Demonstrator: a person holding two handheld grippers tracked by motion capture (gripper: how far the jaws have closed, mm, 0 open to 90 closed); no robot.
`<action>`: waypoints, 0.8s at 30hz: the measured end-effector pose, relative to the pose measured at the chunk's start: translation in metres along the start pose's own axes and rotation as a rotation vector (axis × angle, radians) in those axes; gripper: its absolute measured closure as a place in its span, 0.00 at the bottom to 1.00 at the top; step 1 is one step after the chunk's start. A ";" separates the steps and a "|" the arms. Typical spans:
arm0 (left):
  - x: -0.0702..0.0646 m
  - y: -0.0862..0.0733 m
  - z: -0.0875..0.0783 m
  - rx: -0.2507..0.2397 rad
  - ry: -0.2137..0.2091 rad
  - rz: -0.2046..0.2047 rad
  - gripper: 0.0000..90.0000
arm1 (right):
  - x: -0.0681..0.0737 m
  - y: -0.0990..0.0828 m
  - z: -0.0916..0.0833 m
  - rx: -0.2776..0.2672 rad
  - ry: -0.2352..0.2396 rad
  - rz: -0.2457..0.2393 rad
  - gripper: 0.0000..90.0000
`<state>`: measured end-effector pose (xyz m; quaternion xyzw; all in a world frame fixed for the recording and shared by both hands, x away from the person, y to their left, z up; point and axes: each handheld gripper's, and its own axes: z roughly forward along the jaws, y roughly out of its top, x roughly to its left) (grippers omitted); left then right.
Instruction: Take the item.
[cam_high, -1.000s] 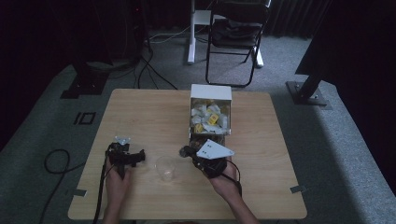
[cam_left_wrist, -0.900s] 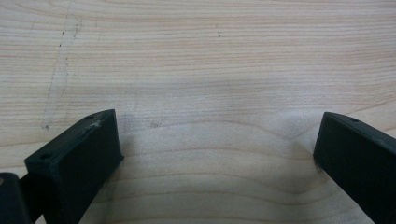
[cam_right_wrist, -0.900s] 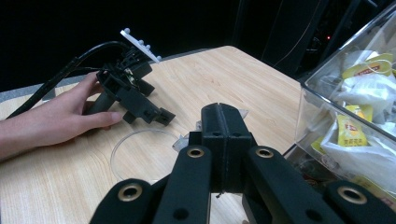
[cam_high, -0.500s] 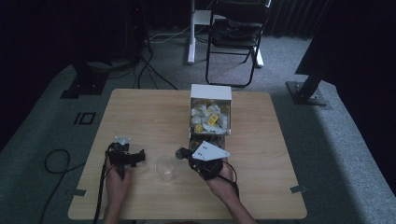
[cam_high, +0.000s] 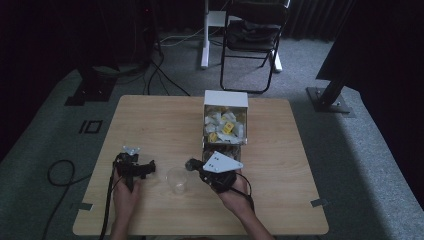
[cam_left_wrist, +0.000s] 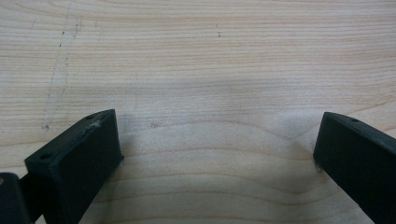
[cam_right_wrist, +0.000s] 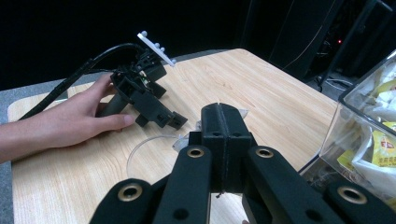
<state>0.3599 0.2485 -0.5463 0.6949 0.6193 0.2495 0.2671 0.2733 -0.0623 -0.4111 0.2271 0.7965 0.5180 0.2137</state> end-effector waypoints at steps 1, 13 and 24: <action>0.000 0.000 0.000 0.000 0.000 0.000 0.01 | 0.000 0.000 0.000 0.000 0.001 -0.001 1.00; 0.000 0.000 0.000 0.000 0.000 0.000 0.01 | 0.010 -0.002 0.011 0.011 0.025 -0.007 1.00; 0.000 0.000 0.000 0.000 -0.001 0.000 0.01 | 0.017 -0.003 0.018 0.016 0.048 -0.015 1.00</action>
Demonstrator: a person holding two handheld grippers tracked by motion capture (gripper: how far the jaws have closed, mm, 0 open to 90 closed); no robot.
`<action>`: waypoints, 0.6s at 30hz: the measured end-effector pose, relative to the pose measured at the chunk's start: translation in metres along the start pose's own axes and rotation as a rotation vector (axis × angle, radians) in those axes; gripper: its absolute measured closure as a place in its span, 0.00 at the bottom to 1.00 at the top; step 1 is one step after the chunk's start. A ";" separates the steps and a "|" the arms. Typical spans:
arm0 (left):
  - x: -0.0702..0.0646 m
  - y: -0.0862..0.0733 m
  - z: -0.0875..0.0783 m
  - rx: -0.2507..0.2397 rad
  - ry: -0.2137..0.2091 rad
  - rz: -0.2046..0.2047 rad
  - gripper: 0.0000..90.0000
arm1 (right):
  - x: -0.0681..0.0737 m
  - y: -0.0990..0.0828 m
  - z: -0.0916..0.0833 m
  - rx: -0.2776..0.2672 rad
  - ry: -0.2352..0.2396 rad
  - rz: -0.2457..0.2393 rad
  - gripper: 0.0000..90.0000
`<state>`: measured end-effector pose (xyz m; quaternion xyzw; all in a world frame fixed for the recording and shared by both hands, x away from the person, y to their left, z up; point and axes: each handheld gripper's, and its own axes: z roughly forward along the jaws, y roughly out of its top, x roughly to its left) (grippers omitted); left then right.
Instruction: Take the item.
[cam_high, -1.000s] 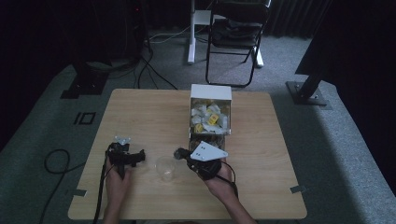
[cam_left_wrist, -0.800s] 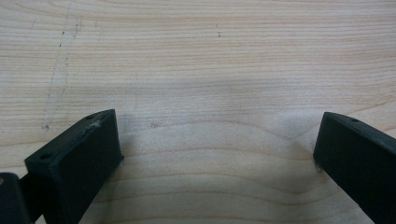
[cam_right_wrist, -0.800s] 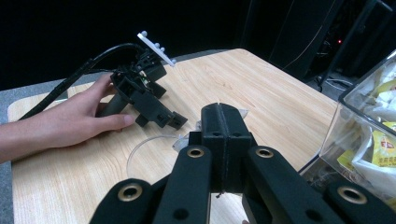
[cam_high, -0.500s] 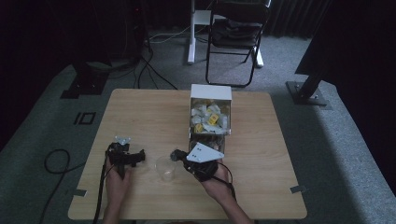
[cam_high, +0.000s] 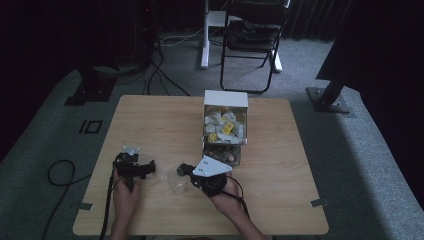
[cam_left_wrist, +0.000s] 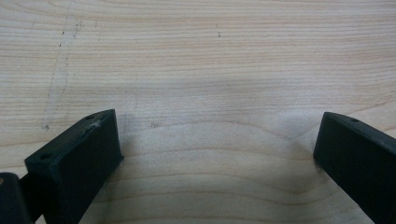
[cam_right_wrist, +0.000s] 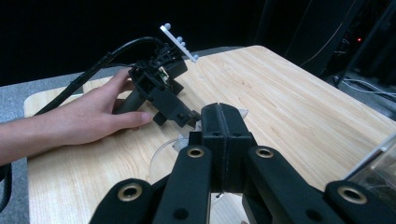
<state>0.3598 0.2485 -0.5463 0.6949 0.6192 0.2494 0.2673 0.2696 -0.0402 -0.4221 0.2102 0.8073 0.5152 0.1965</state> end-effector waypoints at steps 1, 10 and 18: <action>0.000 0.000 0.000 0.000 0.000 0.000 0.01 | 0.002 0.000 0.002 0.002 0.003 0.001 1.00; 0.000 0.000 0.000 -0.001 0.000 0.000 0.01 | 0.006 -0.002 0.009 0.016 0.016 -0.010 1.00; 0.000 0.000 0.000 0.001 -0.001 0.000 0.01 | 0.011 -0.001 0.015 0.020 0.029 -0.016 1.00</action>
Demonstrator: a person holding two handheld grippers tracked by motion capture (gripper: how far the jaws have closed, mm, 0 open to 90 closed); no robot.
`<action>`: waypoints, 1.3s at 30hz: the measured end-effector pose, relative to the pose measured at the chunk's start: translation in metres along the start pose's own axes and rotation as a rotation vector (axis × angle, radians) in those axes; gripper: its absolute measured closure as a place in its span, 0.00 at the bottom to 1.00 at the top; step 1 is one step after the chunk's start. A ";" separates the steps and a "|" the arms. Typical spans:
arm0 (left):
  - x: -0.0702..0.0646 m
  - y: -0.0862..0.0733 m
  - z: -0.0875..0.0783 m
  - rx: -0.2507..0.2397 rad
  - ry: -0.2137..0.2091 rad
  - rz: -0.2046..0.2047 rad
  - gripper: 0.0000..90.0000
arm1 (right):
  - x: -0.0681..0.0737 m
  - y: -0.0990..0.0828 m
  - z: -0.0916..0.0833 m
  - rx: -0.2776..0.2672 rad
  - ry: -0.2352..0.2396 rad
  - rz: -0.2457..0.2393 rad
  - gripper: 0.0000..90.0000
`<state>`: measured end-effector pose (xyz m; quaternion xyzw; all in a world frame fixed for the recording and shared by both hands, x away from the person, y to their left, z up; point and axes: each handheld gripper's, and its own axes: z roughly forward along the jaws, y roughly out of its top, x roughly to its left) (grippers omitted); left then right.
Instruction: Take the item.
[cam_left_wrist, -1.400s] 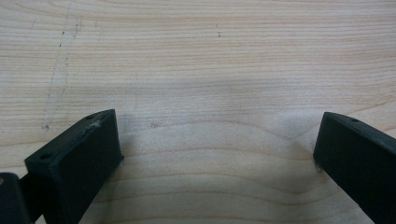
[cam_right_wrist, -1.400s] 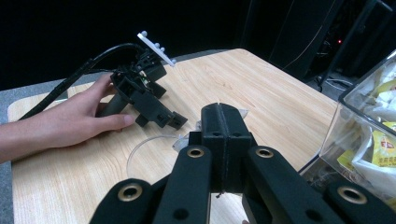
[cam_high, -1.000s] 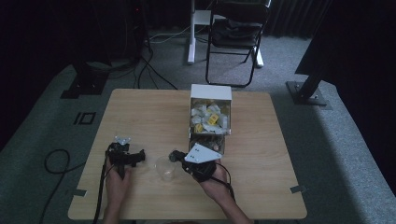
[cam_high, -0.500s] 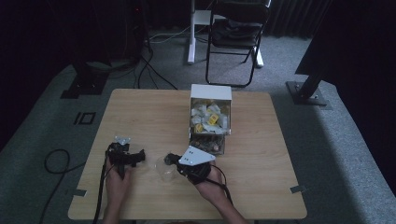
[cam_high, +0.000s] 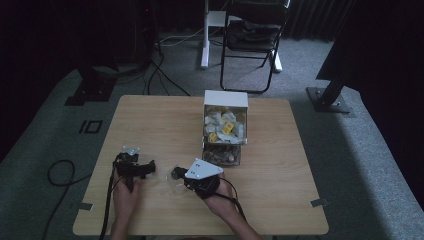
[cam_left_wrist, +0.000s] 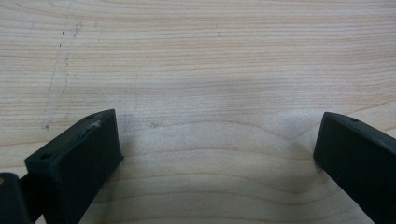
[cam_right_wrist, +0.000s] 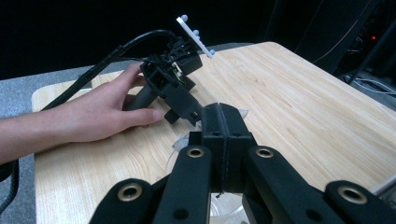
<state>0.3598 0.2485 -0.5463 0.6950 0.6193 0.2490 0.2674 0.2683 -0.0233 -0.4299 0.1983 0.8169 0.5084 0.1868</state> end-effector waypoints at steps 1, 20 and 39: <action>0.000 0.000 0.000 0.000 0.000 0.001 0.01 | 0.001 0.000 0.001 0.000 0.001 0.000 1.00; 0.000 0.000 0.000 0.000 0.000 0.000 0.01 | 0.003 0.001 0.006 -0.003 0.009 0.003 0.96; 0.000 0.000 0.000 -0.001 0.000 -0.003 0.01 | -0.007 -0.011 -0.016 0.006 0.007 0.012 0.34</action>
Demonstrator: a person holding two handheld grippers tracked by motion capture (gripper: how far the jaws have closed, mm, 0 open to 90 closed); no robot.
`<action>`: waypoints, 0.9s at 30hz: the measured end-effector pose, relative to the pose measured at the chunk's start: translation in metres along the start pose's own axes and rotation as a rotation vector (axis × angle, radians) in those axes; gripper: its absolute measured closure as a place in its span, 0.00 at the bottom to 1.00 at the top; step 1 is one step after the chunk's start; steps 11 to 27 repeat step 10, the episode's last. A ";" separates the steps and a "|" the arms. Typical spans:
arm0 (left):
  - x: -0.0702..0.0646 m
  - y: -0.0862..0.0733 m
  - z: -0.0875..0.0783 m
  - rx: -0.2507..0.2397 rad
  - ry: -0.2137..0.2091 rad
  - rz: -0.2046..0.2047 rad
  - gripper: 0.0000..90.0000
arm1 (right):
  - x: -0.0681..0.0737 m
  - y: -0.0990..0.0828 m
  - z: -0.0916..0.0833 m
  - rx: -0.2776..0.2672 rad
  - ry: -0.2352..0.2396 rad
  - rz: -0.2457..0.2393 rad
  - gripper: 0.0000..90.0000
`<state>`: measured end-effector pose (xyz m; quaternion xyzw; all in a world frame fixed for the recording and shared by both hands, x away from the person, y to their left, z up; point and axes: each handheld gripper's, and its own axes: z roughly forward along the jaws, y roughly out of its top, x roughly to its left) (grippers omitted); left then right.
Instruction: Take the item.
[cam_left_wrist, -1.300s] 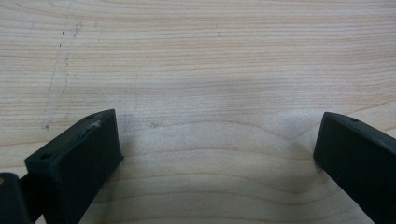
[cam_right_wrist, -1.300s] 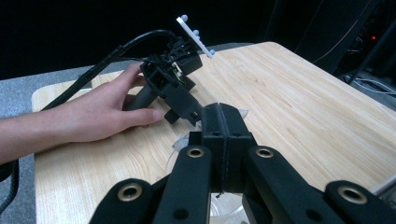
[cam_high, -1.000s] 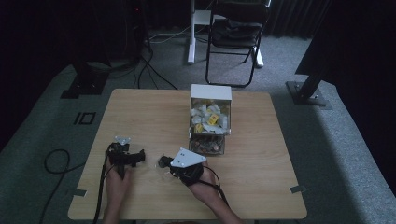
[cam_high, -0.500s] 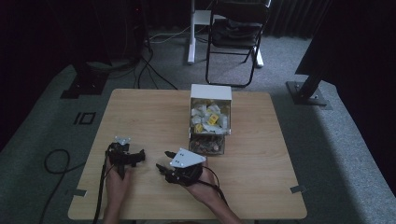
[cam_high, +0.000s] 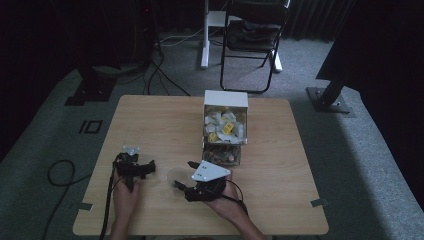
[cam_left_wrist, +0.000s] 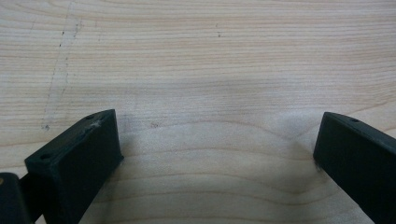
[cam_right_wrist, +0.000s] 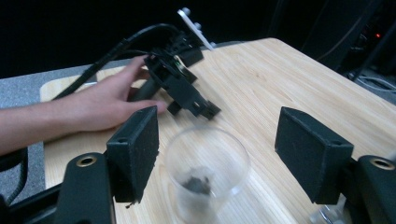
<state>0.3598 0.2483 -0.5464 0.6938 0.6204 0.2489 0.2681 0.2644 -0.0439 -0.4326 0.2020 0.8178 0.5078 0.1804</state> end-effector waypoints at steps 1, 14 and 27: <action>0.000 0.000 0.000 0.000 0.000 0.000 0.01 | -0.002 -0.002 -0.002 0.004 -0.002 -0.003 0.34; 0.000 0.000 0.000 0.000 0.001 0.000 0.01 | -0.024 -0.017 -0.026 0.003 -0.043 0.035 0.35; 0.000 0.000 0.000 0.000 0.001 0.000 0.01 | -0.024 -0.017 -0.026 0.003 -0.043 0.035 0.35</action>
